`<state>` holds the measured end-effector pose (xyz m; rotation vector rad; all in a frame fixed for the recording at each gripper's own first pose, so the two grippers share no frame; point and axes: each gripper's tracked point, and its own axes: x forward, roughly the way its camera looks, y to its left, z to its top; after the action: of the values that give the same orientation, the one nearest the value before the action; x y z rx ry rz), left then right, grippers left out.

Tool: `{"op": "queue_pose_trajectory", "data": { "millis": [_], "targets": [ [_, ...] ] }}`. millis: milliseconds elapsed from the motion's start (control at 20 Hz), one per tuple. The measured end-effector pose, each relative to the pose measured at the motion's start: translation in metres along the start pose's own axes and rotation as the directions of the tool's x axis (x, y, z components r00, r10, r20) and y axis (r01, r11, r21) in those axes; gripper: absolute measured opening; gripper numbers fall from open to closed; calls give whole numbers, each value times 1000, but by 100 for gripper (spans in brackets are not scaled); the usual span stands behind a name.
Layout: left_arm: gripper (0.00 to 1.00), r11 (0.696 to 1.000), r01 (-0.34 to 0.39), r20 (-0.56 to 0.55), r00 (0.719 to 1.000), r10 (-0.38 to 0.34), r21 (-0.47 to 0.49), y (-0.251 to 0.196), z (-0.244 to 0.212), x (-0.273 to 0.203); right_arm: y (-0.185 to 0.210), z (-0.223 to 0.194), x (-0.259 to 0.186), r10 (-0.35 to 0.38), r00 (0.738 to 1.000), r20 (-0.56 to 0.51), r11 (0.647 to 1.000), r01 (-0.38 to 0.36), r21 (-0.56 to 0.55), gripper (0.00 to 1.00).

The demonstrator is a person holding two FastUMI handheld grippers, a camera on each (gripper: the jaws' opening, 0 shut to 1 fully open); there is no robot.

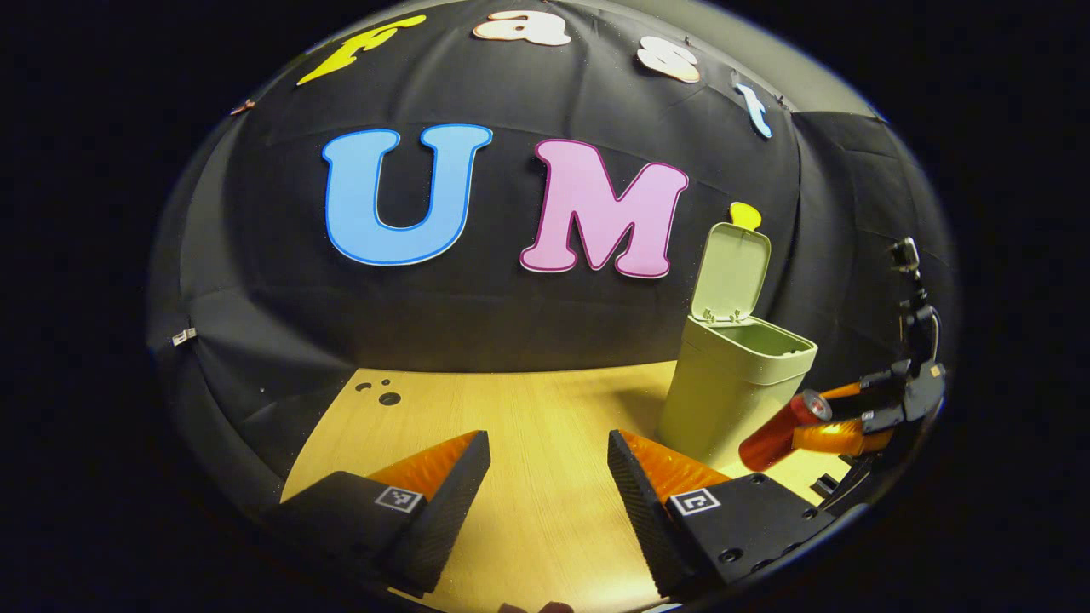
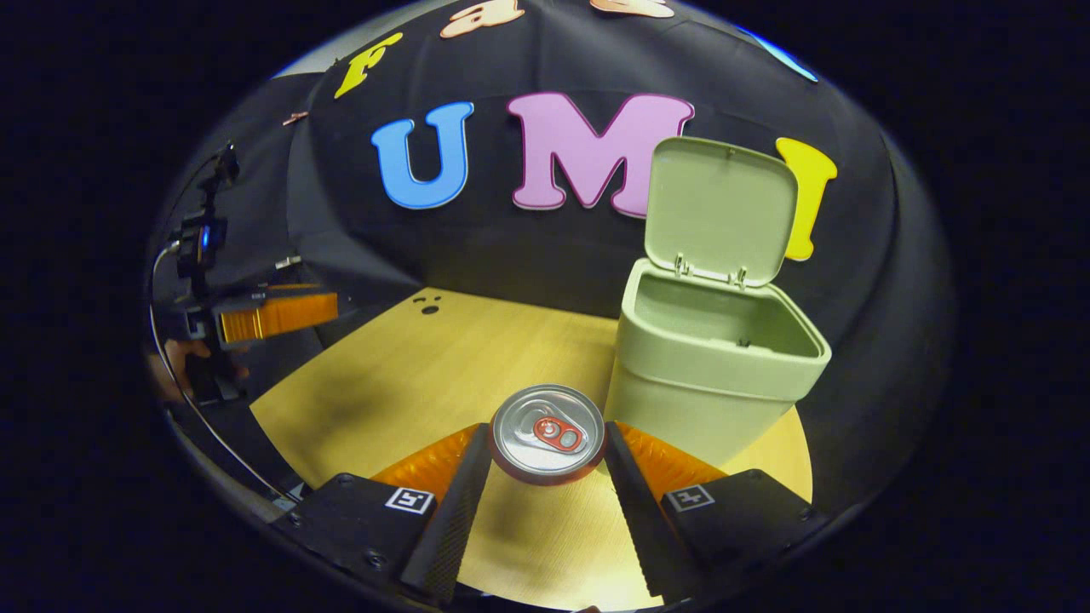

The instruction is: Press the lid of the desktop garbage bin to open it, pick up the crumpled paper on the desktop and throw it into the bin, then pick up the pop can on the desktop and drop it into the bin, and finally close the garbage bin lid.

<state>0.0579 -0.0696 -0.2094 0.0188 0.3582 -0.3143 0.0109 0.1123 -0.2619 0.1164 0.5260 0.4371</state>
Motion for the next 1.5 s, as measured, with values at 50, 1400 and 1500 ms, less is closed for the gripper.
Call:
{"op": "queue_pose_trajectory", "data": {
  "millis": [50, 1400, 1500],
  "targets": [
    [90, 1000, 0, 1, 1000, 0, -2, -1, -1, 0, -2, 14, -3, -3, 1000, 26, 1000, 3, 1, 83],
    [90, 993, -100, -44, 994, 98, -55, 4, -8, -2, -123, 80, 58, -172, 982, 82, 985, 171, 12, 83],
    [90, 991, -117, -49, 992, 114, -67, 2, -9, -3, -125, 77, 62, -165, 984, 70, 986, 165, 15, 83]
  ]
}}
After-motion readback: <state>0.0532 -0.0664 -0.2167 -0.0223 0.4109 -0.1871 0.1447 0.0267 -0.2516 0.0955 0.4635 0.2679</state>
